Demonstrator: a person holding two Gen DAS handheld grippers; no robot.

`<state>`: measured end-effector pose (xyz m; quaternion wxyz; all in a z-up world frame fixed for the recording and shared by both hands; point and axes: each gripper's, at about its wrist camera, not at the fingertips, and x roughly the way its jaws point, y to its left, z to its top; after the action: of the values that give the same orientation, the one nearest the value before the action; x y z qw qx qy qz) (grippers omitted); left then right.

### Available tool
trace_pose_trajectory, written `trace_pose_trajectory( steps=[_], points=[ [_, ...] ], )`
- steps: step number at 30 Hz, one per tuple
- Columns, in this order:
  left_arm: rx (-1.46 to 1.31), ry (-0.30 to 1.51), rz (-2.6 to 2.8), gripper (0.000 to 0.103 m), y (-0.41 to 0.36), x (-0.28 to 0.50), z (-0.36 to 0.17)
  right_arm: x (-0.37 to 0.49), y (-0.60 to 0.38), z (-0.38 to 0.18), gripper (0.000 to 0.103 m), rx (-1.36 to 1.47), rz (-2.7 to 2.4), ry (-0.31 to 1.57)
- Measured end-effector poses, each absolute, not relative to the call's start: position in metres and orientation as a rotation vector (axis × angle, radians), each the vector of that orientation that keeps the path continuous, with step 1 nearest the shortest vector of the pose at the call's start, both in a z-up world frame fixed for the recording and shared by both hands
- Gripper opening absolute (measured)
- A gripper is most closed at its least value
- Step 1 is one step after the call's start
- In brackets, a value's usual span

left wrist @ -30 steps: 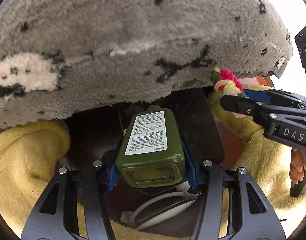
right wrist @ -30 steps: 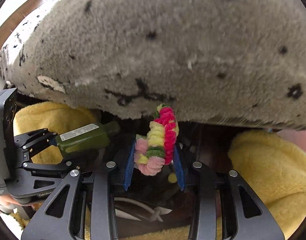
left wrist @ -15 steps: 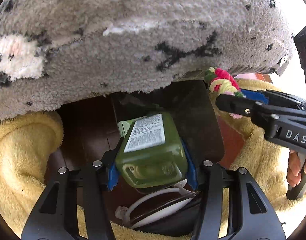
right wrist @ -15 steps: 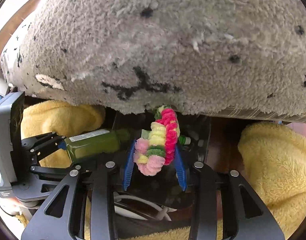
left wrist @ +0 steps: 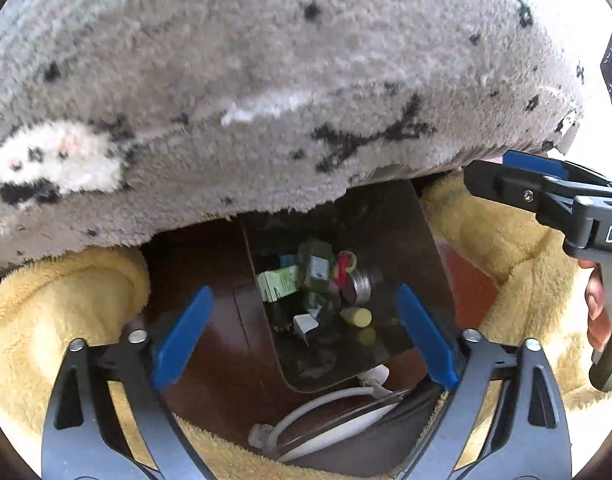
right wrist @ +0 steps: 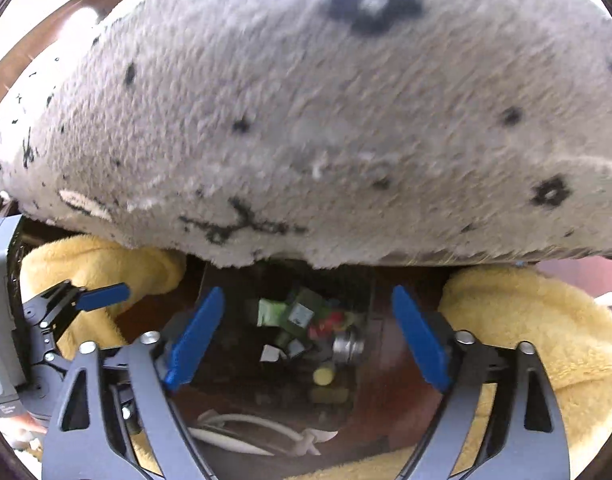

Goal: Collect trash
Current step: 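Raise both tools back over the bed toward the remaining items, then grasp the black thread spool with the right tool while the left tool grasps the white tape roll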

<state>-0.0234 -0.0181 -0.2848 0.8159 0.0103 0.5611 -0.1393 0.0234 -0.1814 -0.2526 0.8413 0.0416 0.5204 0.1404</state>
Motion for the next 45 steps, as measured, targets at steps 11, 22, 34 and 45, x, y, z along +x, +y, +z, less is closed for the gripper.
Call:
trace_pose_trajectory(
  steps=[11,22,34,45],
  points=[
    [0.037,1.035,-0.302,0.095,-0.007,-0.030,-0.216,0.016,-0.193,-0.193,0.098,-0.016,0.250,0.936],
    [0.069,0.828,-0.243,0.095,0.011,-0.020,-0.127,0.010,-0.207,-0.118,0.099,-0.070,0.206,0.734],
    [0.113,0.718,-0.203,0.095,0.018,0.027,-0.072,0.054,-0.206,-0.067,0.099,-0.080,0.196,0.630],
    [0.097,0.781,-0.136,0.095,0.036,0.101,-0.091,0.142,-0.200,-0.079,0.099,0.001,0.201,0.728]
  ],
)
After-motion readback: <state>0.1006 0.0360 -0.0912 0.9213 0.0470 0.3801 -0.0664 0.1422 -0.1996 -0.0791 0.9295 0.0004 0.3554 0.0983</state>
